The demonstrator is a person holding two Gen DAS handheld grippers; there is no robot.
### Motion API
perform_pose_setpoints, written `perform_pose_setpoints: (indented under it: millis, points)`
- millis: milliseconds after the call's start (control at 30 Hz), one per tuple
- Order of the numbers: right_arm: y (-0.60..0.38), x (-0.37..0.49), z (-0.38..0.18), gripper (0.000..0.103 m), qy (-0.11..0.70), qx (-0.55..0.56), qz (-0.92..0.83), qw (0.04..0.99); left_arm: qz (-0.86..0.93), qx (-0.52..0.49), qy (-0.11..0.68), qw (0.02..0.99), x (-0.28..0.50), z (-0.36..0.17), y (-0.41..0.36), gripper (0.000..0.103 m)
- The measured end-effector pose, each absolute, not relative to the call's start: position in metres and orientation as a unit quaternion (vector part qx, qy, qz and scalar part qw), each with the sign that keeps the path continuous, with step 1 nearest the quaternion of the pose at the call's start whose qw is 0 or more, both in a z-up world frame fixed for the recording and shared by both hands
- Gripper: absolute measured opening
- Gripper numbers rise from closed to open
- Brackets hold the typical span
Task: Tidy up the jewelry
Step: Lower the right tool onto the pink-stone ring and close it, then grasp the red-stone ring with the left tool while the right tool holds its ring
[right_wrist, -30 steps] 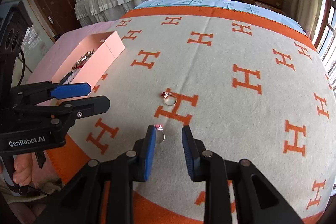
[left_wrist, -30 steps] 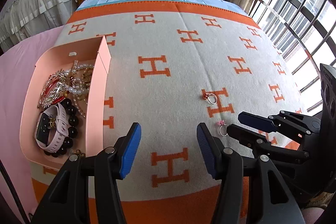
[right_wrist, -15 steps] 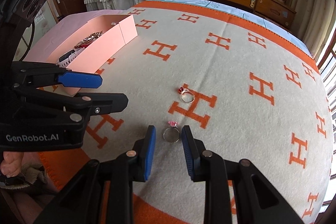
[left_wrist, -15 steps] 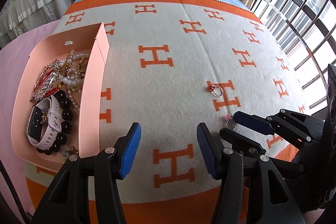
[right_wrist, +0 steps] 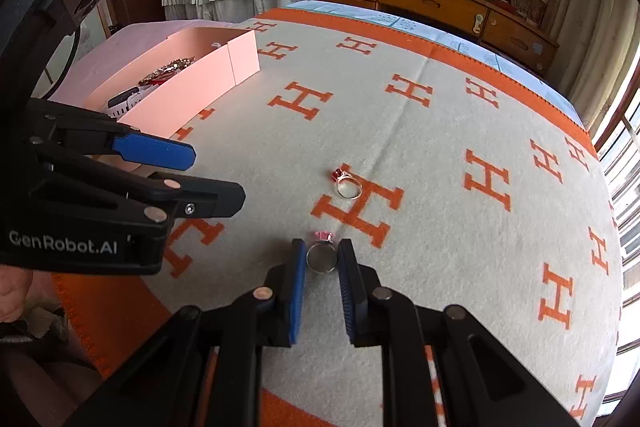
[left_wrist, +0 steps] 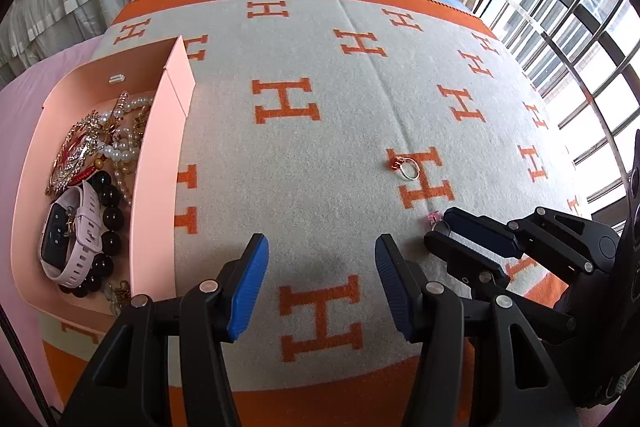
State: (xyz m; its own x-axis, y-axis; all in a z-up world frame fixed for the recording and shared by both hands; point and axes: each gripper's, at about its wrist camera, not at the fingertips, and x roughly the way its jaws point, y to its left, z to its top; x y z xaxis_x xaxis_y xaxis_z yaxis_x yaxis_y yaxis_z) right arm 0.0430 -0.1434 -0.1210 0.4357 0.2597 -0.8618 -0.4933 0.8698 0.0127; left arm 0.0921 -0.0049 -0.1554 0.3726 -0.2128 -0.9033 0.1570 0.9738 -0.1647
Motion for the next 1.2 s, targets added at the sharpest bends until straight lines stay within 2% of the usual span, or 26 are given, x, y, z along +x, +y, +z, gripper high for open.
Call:
perform_pose_setpoints:
  millis: [167,333,633,767,967,1033,1100,1200]
  points:
    - [-0.165,0.05,-0.121,0.016,0.485,-0.094,0.203,0.845,-0.134,-0.004,0.539,0.832,0.099,-0.153,-0.018,0.054]
    - [-0.2,0.058,-0.121,0.016,0.494,-0.047,0.179,0.849,-0.166,0.091,0.502,0.844,0.115,-0.148,-0.039,0.054]
    - [-0.229,0.059,-0.122,0.016,0.489,-0.017,0.17,0.855,-0.228,0.205,0.504,0.808,0.13,-0.158,-0.079,0.054]
    - [-0.234,0.059,-0.123,0.016,0.486,-0.009,0.178,0.856,-0.231,0.221,0.495,0.808,0.133,-0.156,-0.085,0.054]
    - [-0.238,0.059,-0.123,0.016,0.479,0.0,0.189,0.857,-0.221,0.194,0.506,0.811,0.146,-0.158,-0.086,0.054]
    - [-0.238,0.058,-0.123,0.016,0.478,0.001,0.192,0.857,-0.224,0.188,0.51,0.809,0.146,-0.157,-0.085,0.048]
    - [-0.239,0.058,-0.123,0.016,0.478,0.001,0.193,0.857,-0.234,0.186,0.511,0.805,0.144,-0.157,-0.087,0.032]
    - [-0.24,0.058,-0.124,0.016,0.477,0.003,0.195,0.857,-0.239,0.198,0.507,0.804,0.138,-0.157,-0.092,0.028]
